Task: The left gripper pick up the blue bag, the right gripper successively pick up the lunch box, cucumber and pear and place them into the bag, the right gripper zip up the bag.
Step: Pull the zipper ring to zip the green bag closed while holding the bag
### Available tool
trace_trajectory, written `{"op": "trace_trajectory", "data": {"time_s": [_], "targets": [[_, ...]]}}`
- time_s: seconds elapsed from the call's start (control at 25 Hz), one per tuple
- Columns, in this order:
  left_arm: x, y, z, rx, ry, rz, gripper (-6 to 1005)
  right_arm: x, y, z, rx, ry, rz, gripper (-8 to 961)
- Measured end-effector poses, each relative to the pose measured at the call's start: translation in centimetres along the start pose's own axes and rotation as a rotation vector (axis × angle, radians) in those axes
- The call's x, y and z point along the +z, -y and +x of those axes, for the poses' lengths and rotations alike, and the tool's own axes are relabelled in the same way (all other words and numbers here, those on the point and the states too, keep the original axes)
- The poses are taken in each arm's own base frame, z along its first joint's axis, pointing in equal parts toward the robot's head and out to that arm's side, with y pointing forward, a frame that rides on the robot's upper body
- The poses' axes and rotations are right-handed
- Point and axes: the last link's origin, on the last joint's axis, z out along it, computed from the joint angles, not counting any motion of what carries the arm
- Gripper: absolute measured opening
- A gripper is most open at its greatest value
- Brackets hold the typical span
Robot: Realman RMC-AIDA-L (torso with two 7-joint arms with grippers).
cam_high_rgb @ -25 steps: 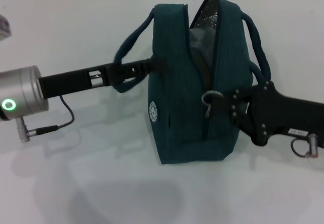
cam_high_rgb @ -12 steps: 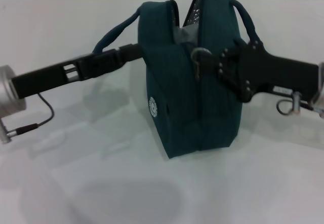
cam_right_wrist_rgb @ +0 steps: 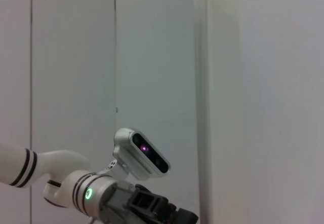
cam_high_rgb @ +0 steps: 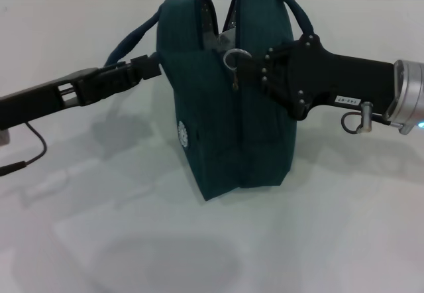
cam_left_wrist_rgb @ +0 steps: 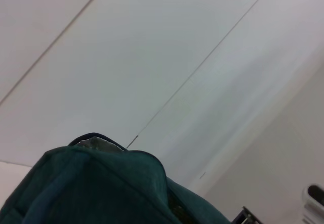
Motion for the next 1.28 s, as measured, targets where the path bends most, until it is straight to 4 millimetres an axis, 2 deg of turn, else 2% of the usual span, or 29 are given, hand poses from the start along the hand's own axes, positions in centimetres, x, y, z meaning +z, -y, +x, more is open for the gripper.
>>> {"op": "trace_trajectory", "data": {"time_s": [0.32,0.64,0.84,1.04,1.28], "targets": [[-1.0,0.4,0.1,0.028,0.029,0.031,622,0.4,-0.6,0.3,0.006,-0.011,-0.03,9],[-1.0,0.5,0.3,0.084,-0.045,0.049,621,0.1,-0.7,0.5,0.016,-0.011,-0.025,9],[-2.1,0.7,0.3,0.111,-0.093,0.085,620,0.2,-0.7,0.2,0.009,0.007,-0.023,9],[-3.6,0.7,-0.3,0.106,-0.117,0.119,619,1.8,0.3,-1.3,-0.037,0.022,-0.041,9],[-4.7,0.6,-1.4,0.093,-0.108,0.145,619,4.1,0.5,-1.8,-0.056,0.001,-0.08,9]]}}
